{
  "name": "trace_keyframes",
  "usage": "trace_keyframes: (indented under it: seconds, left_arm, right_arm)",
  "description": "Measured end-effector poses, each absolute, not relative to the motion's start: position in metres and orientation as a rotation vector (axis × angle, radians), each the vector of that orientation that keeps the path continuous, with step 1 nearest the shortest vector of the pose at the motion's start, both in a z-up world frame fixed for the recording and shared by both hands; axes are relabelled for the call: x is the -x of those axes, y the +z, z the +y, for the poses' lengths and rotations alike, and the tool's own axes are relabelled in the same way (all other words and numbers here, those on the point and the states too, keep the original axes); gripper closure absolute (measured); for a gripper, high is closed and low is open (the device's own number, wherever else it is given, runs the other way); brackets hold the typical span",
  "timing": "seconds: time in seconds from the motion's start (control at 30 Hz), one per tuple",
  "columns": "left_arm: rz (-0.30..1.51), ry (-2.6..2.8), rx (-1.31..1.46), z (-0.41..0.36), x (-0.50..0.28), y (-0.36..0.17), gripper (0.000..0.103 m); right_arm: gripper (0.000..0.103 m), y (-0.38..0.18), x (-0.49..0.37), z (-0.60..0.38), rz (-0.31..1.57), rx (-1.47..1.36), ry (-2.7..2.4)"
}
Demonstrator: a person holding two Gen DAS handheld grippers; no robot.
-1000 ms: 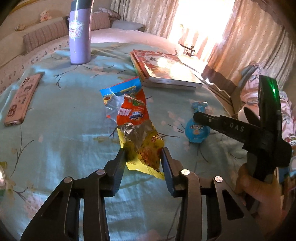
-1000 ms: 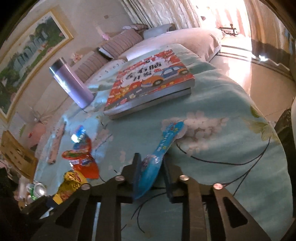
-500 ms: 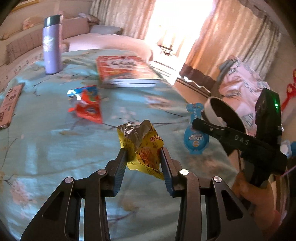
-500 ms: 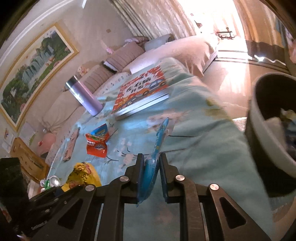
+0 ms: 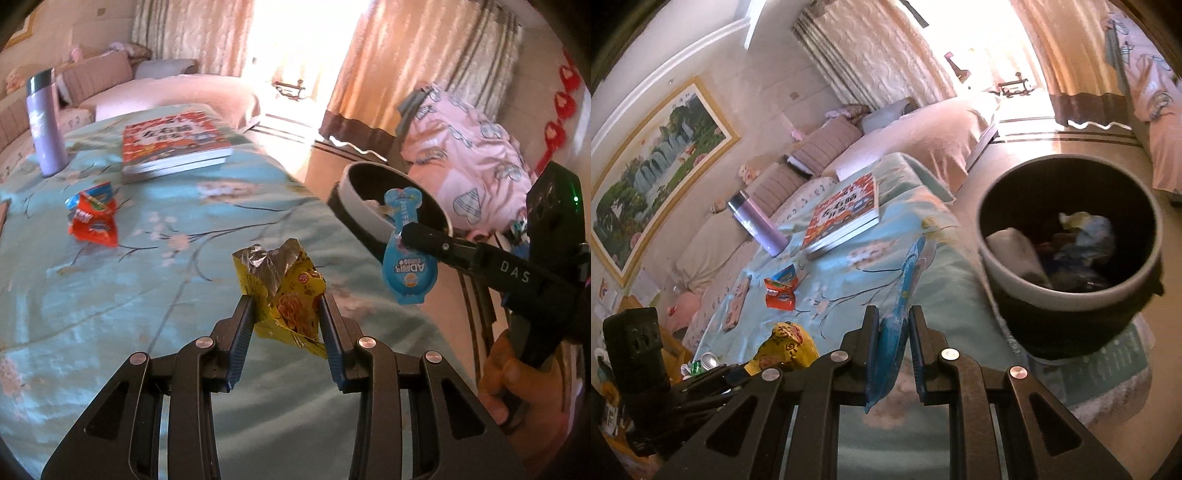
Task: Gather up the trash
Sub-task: 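Carry the yellow bag in the left tool while the right tool carries the blue toy over the bin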
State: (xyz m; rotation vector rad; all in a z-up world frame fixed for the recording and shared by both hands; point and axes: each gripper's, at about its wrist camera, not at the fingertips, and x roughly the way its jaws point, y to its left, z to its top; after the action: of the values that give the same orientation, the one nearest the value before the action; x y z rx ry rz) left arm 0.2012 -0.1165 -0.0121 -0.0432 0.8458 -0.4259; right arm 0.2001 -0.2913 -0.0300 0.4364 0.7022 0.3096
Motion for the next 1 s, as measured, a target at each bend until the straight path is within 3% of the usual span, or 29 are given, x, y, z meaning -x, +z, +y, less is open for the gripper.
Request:
trace_keyframes:
  seconds: [1.0]
  left_arm:
    - [0.8,-0.503,-0.067,-0.201,-0.213,0.005,0.069]
  right_arm:
    - [0.087,-0.015,-0.18,-0.363,0.607,-0.465,0.238]
